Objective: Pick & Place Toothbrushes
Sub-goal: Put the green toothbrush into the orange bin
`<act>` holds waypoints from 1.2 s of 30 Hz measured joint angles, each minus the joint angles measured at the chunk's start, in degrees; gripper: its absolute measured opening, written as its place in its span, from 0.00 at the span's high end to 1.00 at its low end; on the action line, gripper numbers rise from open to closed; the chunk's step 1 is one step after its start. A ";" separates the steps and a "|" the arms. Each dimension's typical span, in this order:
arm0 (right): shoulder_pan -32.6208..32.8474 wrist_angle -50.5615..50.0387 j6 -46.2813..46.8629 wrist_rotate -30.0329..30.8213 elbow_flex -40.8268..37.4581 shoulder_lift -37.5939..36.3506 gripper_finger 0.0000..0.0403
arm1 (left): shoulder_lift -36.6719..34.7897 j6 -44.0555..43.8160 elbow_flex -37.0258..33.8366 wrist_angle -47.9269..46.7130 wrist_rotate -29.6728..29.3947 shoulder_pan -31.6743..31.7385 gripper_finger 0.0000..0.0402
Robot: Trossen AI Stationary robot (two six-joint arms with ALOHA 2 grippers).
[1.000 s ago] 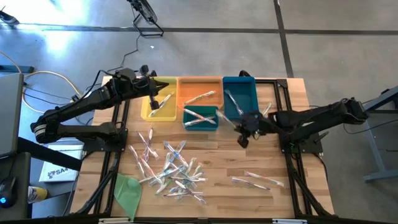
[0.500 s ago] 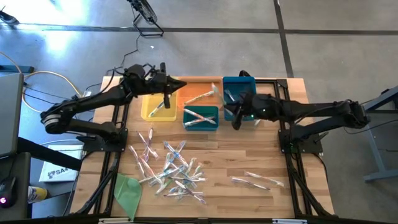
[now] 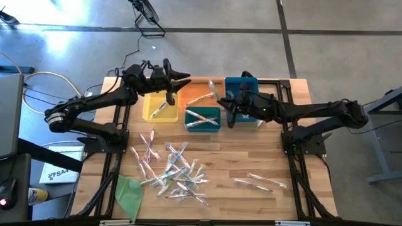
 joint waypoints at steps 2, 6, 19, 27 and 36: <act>0.00 3.43 -0.55 0.01 0.01 1.51 0.96 | 0.01 -0.07 0.00 0.09 0.13 -1.06 0.69; -0.04 9.16 -2.59 0.00 0.00 4.01 0.96 | 0.01 -0.02 0.00 1.69 -0.40 -3.66 0.63; 0.00 15.02 -3.43 -1.04 1.02 7.52 0.96 | 4.37 0.13 1.40 3.16 -5.24 -8.65 0.62; 0.00 13.98 -4.81 -0.13 1.05 7.50 0.96 | 9.91 0.26 6.85 2.65 -3.44 -8.89 0.62; -0.04 12.58 -4.91 1.49 1.05 7.47 0.96 | 13.91 0.22 10.36 2.14 0.14 -8.97 0.62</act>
